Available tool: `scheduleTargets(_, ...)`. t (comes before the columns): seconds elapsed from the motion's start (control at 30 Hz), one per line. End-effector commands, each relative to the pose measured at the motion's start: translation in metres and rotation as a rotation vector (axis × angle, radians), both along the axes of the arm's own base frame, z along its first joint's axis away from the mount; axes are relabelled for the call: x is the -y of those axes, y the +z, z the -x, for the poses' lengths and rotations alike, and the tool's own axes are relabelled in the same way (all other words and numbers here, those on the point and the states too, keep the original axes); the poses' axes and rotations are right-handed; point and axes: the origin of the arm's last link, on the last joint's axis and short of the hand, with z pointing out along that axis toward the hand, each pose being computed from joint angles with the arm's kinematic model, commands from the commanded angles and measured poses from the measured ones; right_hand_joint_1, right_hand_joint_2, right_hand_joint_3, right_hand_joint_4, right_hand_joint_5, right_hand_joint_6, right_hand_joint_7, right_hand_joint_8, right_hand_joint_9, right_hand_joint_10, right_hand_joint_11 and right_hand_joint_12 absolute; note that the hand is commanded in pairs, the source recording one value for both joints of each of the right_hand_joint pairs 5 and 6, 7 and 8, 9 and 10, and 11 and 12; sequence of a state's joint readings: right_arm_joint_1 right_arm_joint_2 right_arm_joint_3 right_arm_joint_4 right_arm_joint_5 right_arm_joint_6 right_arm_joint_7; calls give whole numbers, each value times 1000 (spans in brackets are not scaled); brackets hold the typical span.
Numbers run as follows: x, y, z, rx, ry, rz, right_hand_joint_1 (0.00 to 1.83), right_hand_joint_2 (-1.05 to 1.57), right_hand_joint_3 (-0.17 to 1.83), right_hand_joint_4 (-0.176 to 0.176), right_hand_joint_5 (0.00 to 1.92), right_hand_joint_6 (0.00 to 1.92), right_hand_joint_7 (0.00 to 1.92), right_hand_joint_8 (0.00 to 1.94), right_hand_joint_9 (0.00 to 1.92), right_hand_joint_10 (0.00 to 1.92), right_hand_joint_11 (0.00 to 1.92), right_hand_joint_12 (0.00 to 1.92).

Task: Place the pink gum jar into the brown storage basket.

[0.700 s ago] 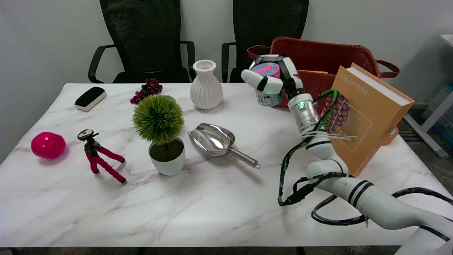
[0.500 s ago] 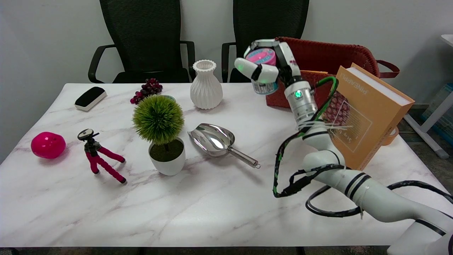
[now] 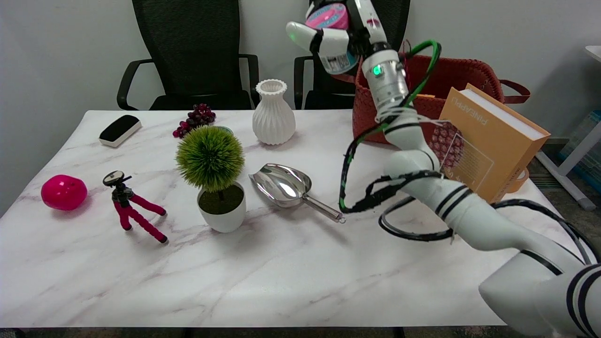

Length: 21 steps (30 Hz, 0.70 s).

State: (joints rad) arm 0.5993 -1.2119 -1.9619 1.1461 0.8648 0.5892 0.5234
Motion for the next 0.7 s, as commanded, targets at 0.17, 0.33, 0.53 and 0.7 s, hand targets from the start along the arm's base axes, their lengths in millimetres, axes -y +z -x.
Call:
scheduleTargets(0.17, 59, -23, -102, -357, 10, 270, 1033, 566, 620, 0, 1079, 1079, 1917, 1917, 1671, 1671, 1920, 1920)
scheduleTargets(0.33, 75, -18, -110, -442, -38, 338, 1026, 609, 592, 0, 1093, 1093, 1920, 1920, 1678, 1678, 1920, 1920)
scheduleTargets(0.53, 96, -5, -116, -521, -123, 406, 1010, 674, 545, 0, 1138, 1138, 1920, 1920, 1736, 1736, 1920, 1920)
scheduleTargets(0.7, 108, 1, -119, -631, -186, 468, 995, 744, 512, 0, 1158, 1158, 1920, 1920, 1775, 1775, 1920, 1920)
